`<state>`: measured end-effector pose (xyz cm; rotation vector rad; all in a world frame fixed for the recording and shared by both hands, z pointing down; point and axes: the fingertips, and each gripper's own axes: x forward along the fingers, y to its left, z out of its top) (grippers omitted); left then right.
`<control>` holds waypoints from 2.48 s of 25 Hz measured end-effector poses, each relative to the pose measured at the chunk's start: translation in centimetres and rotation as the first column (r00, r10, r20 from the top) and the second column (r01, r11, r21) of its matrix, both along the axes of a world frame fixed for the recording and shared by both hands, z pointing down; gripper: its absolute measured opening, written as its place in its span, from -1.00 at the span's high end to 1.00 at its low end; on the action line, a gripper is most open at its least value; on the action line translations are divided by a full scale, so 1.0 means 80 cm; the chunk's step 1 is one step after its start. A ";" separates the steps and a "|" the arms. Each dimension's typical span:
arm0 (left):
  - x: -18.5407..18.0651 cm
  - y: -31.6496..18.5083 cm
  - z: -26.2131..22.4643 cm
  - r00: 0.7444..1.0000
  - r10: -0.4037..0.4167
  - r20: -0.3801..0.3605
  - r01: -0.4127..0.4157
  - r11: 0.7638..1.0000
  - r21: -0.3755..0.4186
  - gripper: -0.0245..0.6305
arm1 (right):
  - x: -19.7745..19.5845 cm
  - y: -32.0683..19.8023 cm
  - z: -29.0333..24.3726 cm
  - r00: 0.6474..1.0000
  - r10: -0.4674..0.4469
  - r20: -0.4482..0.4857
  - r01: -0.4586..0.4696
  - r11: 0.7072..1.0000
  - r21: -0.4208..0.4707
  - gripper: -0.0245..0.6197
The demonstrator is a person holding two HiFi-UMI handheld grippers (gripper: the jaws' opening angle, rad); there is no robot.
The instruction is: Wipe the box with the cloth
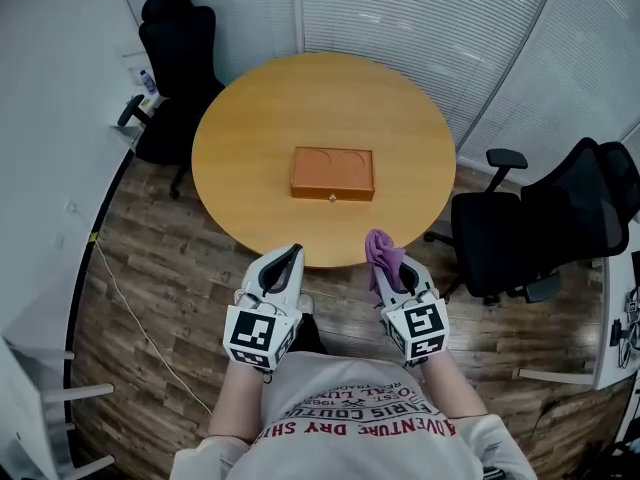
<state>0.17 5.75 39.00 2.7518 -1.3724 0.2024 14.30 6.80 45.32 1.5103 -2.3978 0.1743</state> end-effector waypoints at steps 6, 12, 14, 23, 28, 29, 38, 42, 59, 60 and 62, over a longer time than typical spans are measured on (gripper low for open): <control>-0.035 -0.132 -0.008 0.999 0.026 0.044 -0.027 1.000 0.014 0.90 | -0.037 -0.123 -0.006 1.000 0.024 -0.004 -0.024 1.000 -0.017 0.69; -0.068 -0.238 -0.002 0.998 0.053 0.041 -0.053 0.999 -0.004 0.90 | -0.076 -0.222 -0.003 0.999 0.029 -0.026 -0.030 0.999 -0.037 0.69; -0.073 -0.265 -0.001 0.996 0.072 0.044 -0.071 0.997 -0.013 0.90 | -0.083 -0.249 -0.002 0.999 0.036 -0.034 -0.037 0.999 -0.040 0.69; -0.091 -0.342 0.020 0.997 0.067 0.035 -0.065 0.996 -0.057 0.90 | -0.106 -0.343 0.020 0.997 0.014 -0.079 -0.022 0.994 -0.105 0.69; -0.092 -0.368 0.037 0.999 0.024 0.033 -0.021 0.996 -0.088 0.90 | -0.110 -0.391 0.049 0.993 -0.054 -0.108 0.035 0.984 -0.172 0.69; -0.092 -0.373 0.039 1.000 0.014 0.021 -0.011 0.995 -0.096 0.90 | -0.110 -0.400 0.058 0.990 -0.069 -0.119 0.046 0.980 -0.191 0.69; -0.102 -0.409 0.096 0.995 -0.080 0.057 0.090 0.975 -0.202 0.90 | -0.114 -0.480 0.141 0.932 -0.221 -0.287 0.129 0.943 -0.307 0.69; -0.108 -0.409 0.115 0.991 -0.130 0.040 0.136 0.958 -0.252 0.90 | -0.131 -0.501 0.169 0.859 -0.336 -0.386 0.212 0.920 -0.329 0.69; -0.104 -0.398 0.138 0.984 -0.169 0.053 0.178 0.940 -0.290 0.90 | -0.155 -0.499 0.227 0.631 -0.508 -0.586 0.327 0.859 -0.393 0.68; -0.104 -0.396 0.138 0.985 -0.166 0.053 0.174 0.940 -0.293 0.90 | -0.156 -0.497 0.228 0.624 -0.510 -0.592 0.326 0.859 -0.395 0.68; -0.103 -0.393 0.136 0.986 -0.157 0.054 0.165 0.941 -0.295 0.90 | -0.159 -0.493 0.229 0.605 -0.515 -0.607 0.330 0.856 -0.398 0.68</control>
